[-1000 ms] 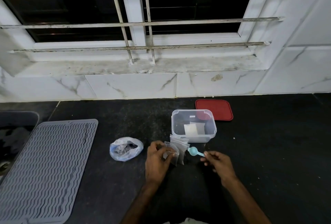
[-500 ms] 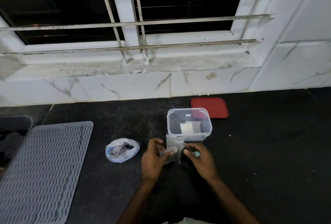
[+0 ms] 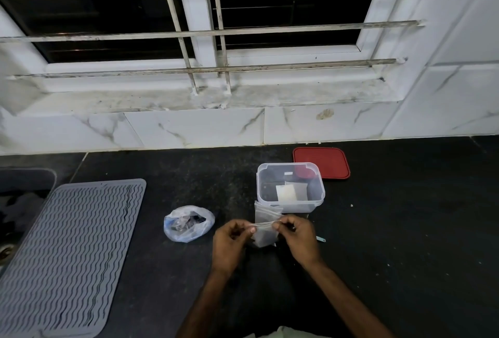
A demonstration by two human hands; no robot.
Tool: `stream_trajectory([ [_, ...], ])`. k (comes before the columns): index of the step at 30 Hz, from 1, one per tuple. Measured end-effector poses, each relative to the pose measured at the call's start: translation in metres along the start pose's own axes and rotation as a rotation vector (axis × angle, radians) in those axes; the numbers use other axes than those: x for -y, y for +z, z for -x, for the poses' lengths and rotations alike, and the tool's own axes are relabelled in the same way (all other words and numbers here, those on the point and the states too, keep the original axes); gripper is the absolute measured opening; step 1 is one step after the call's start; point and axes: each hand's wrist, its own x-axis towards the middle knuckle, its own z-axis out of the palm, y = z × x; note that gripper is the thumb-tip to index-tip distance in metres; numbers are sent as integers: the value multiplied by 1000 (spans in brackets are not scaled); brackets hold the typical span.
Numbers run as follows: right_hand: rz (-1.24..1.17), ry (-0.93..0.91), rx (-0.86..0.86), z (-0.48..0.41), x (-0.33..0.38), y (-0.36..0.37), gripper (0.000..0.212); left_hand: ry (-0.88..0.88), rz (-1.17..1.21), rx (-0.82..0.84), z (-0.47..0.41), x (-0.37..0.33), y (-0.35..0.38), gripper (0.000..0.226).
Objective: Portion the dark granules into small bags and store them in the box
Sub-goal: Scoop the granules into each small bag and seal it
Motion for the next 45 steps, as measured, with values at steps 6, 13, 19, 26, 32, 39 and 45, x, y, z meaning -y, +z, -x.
stream_trajectory([
  [6, 78, -86, -107, 1, 2, -1, 17, 17, -207, 24, -5, 3, 9, 7],
  [13, 213, -248, 75, -4, 10, -1, 24, 186, -588, 39, -5, -9, 12, 9],
  [19, 450, -342, 50, -7, 11, -4, 32, 224, -606, 67, -3, -13, 10, 12],
  [26, 623, -315, 80, -4, 22, -1, 19, 298, -644, 50, -3, -12, 11, 8],
  [32, 630, -360, 51, -3, 19, 0, 11, 365, -710, 26, -5, -8, 14, 6],
  [39, 740, -403, 193, -3, 31, -3, 9, 268, -513, -14, -3, -10, 11, 9],
  [45, 743, -388, 230, -2, 30, 0, 35, 245, -423, 30, -2, -5, 7, 6],
])
